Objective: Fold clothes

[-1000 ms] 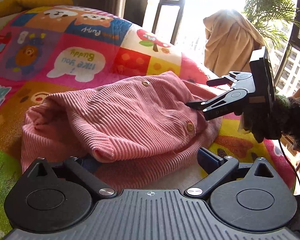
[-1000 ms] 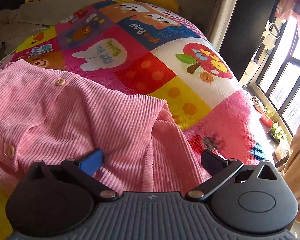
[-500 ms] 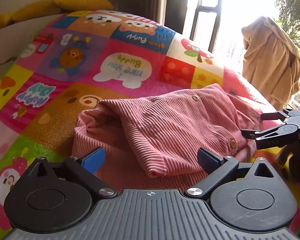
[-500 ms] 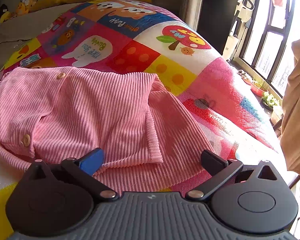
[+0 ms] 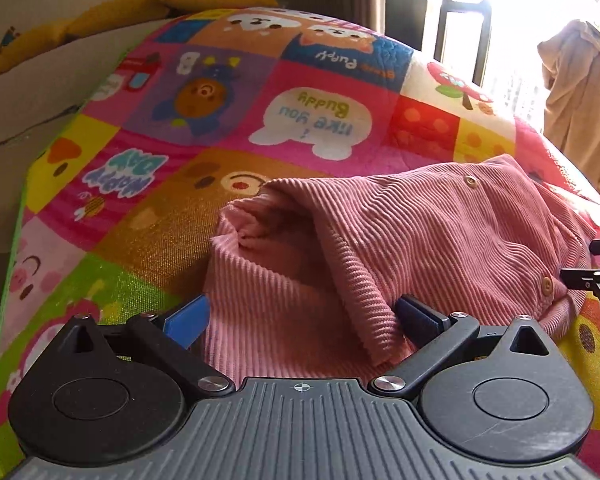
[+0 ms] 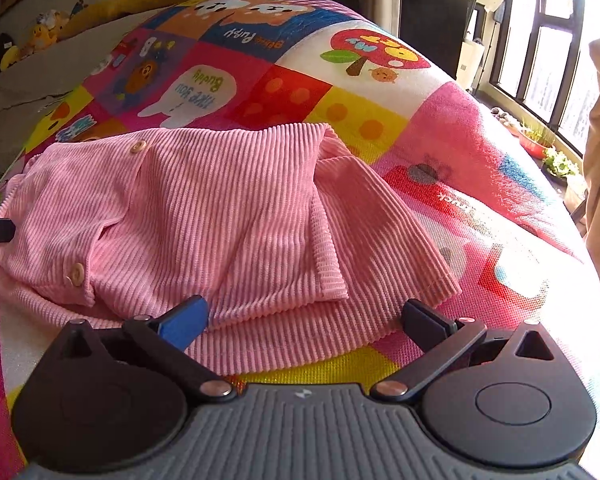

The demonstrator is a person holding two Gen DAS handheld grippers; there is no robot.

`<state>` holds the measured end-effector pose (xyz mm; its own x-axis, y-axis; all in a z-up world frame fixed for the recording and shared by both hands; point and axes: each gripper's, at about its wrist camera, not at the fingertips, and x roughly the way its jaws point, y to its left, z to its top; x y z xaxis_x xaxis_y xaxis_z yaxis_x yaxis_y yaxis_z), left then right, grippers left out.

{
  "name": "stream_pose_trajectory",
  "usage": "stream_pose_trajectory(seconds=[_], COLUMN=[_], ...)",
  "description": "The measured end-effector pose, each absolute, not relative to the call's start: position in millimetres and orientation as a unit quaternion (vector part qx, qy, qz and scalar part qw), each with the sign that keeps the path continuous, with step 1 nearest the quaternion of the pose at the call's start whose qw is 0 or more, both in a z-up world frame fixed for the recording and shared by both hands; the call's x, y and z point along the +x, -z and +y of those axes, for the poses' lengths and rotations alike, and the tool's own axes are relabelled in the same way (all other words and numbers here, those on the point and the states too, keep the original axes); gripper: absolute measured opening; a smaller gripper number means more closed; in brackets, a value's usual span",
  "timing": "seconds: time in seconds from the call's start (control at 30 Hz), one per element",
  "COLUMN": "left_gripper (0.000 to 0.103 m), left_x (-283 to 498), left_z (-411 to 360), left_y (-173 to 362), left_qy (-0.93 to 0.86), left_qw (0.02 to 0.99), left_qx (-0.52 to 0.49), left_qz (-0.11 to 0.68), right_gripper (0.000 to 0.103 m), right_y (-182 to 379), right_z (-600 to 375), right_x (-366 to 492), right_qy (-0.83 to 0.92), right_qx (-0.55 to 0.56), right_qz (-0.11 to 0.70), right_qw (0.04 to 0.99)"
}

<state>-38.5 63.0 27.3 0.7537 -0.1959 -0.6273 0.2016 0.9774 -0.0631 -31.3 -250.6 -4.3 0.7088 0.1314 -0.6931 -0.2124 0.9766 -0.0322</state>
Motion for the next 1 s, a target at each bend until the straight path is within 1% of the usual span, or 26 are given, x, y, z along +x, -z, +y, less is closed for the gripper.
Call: stream_pose_trajectory(seconds=[0.13, 0.2, 0.3, 0.37, 0.5, 0.7, 0.8, 0.9, 1.0], left_gripper=[0.101, 0.101, 0.101, 0.101, 0.101, 0.101, 0.101, 0.101, 0.101], left_x=[-41, -43, -54, -60, -67, -71, -72, -71, -75], left_z=[72, 77, 78, 71, 50, 42, 42, 44, 46], left_y=[-32, -35, -47, -47, -37, -13, -5, -5, -7], left_qy=[0.099, 0.102, 0.153, 0.188, 0.245, 0.248, 0.247, 0.242, 0.212], left_qw=[0.94, 0.941, 0.938, 0.932, 0.914, 0.9, 0.897, 0.9, 0.907], left_qx=[-0.009, -0.017, -0.037, -0.028, 0.013, 0.048, 0.051, 0.041, 0.059], left_qz=[0.327, 0.322, 0.308, 0.309, 0.325, 0.354, 0.362, 0.362, 0.359], right_gripper=[0.103, 0.103, 0.103, 0.103, 0.103, 0.103, 0.103, 0.103, 0.103], right_y=[-3, -12, -24, -28, -21, -3, -2, -13, -24], right_z=[-244, -247, -255, -255, -224, -165, -141, -126, -127], right_x=[-43, -50, -53, -51, -54, -58, -56, -56, -52], right_qy=[-0.15, -0.152, -0.118, -0.095, -0.122, -0.163, -0.182, -0.198, -0.164], right_qx=[-0.077, -0.071, -0.065, -0.078, -0.158, -0.28, -0.321, -0.319, -0.285], right_qz=[0.379, 0.363, 0.331, 0.314, 0.295, 0.265, 0.242, 0.224, 0.212], right_qw=[0.91, 0.916, 0.934, 0.941, 0.935, 0.908, 0.897, 0.899, 0.921])
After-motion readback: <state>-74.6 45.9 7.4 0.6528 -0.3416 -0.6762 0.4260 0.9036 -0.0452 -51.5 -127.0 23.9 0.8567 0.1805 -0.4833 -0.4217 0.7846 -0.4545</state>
